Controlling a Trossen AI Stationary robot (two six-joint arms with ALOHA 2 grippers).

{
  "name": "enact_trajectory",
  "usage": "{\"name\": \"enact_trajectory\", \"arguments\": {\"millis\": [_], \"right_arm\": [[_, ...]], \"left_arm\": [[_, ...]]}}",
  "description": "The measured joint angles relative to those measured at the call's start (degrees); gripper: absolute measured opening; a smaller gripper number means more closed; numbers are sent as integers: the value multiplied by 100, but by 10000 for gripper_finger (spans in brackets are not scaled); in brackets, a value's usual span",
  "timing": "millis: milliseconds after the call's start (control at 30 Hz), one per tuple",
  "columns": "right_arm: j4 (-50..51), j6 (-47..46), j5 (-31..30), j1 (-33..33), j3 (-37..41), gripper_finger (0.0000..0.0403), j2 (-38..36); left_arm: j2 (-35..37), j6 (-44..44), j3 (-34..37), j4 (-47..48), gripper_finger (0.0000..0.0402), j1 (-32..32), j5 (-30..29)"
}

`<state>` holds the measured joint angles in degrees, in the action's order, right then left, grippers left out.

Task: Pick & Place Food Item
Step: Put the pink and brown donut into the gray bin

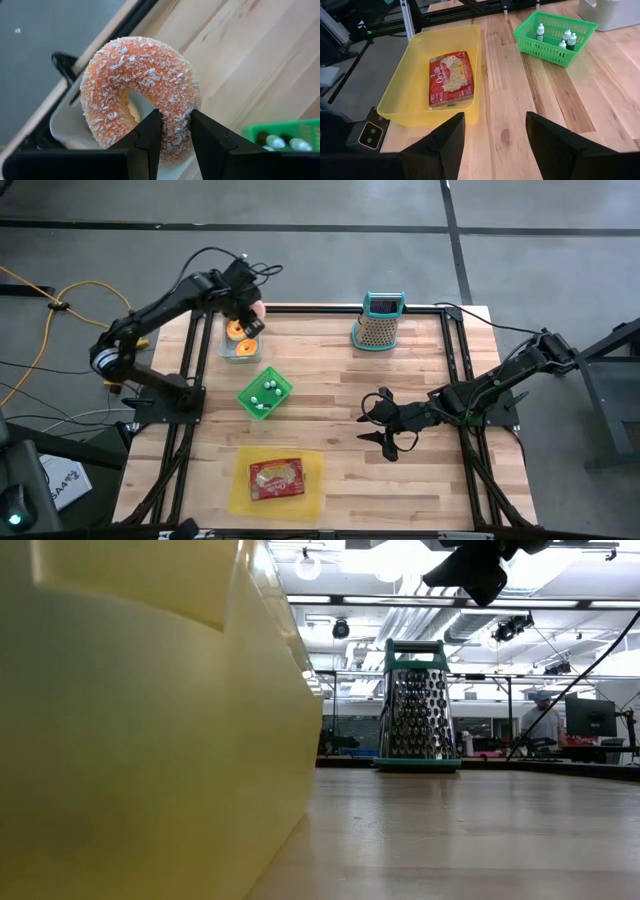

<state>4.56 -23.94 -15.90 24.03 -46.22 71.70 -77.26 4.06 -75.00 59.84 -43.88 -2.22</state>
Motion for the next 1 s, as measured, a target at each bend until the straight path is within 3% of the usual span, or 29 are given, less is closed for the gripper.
{"name": "enact_trajectory", "arguments": {"millis": [400,700,1000], "right_arm": [[0,-31,2,0,-2,197,0],[0,-46,0,0,0,197,0],[0,-46,0,0,-1,197,0]], "left_arm": [[477,-26,1851,-1149,91,-183,2],[477,-92,1986,-1274,93,-386,-347],[475,-112,1988,-1242,158,-583,-53]]}}
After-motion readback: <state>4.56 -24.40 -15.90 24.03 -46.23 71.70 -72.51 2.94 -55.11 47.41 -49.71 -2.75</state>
